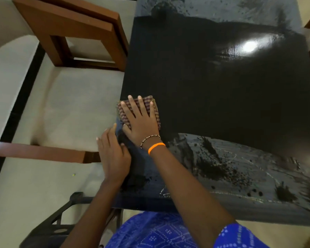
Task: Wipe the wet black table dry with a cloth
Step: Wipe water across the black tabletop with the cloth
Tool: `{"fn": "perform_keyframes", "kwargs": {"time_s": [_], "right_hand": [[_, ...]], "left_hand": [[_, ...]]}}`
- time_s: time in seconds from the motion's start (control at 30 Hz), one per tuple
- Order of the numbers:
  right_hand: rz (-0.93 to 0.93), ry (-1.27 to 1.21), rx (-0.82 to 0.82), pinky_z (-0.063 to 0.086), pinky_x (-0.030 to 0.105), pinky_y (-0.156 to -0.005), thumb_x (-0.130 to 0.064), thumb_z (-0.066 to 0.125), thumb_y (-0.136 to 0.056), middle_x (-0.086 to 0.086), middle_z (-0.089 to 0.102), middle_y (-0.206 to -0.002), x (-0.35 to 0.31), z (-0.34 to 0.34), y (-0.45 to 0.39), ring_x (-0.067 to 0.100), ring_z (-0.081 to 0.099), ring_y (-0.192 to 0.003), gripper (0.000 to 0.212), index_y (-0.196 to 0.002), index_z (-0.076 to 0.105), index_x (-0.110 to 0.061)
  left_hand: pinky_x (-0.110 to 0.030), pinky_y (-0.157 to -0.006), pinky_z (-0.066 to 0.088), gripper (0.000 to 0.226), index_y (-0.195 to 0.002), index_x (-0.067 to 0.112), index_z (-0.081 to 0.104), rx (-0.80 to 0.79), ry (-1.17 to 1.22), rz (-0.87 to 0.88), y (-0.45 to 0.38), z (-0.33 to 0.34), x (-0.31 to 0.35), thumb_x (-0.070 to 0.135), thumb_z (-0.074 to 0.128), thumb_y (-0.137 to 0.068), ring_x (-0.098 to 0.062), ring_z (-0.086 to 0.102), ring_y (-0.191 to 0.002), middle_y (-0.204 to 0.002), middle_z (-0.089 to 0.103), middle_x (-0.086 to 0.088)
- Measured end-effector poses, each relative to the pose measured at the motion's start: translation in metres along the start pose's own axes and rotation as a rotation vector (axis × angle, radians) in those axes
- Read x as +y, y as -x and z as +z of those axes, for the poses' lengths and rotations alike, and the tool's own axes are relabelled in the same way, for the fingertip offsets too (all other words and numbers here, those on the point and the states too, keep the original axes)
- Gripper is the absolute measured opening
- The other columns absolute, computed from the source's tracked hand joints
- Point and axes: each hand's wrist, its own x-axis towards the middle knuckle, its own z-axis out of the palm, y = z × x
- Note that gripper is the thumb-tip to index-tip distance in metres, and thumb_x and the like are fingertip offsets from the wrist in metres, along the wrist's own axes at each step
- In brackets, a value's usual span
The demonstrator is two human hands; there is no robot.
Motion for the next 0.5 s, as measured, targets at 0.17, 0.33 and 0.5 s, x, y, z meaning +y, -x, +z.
{"fn": "perform_keyframes", "kwargs": {"time_s": [0.17, 0.33, 0.5], "right_hand": [[0.075, 0.121, 0.063, 0.007, 0.057, -0.113, -0.042, 0.037, -0.079, 0.004, 0.024, -0.155, 0.05, -0.009, 0.023, 0.031, 0.02, -0.143, 0.07, -0.146, 0.026, -0.024], [0.438, 0.123, 0.068, 0.005, 0.059, -0.112, -0.047, 0.024, -0.078, 0.005, 0.016, -0.157, 0.109, -0.019, 0.059, 0.032, 0.011, -0.145, 0.072, -0.147, 0.019, -0.026], [0.336, 0.134, 0.074, 0.003, 0.062, -0.11, -0.045, 0.028, -0.078, 0.01, 0.018, -0.156, 0.056, -0.008, 0.045, 0.038, 0.014, -0.143, 0.073, -0.148, 0.021, -0.023]], "left_hand": [[-0.053, -0.112, 0.023, 0.055, -0.135, 0.002, 0.039, -0.016, 0.021, -0.002, -0.005, -0.005, -0.006, -0.003, 0.052, -0.082, -0.035, 0.037, -0.128, -0.135, 0.045, -0.019], [-0.019, -0.105, 0.024, 0.052, -0.143, 0.006, 0.03, -0.101, 0.215, -0.056, -0.008, -0.002, -0.007, 0.004, 0.043, -0.093, -0.022, 0.037, -0.129, -0.141, 0.034, -0.011], [-0.012, -0.103, 0.027, 0.041, -0.134, 0.003, 0.046, -0.078, 0.434, -0.117, -0.018, -0.007, -0.018, -0.002, 0.035, -0.095, -0.017, 0.045, -0.12, -0.131, 0.048, -0.014]]}}
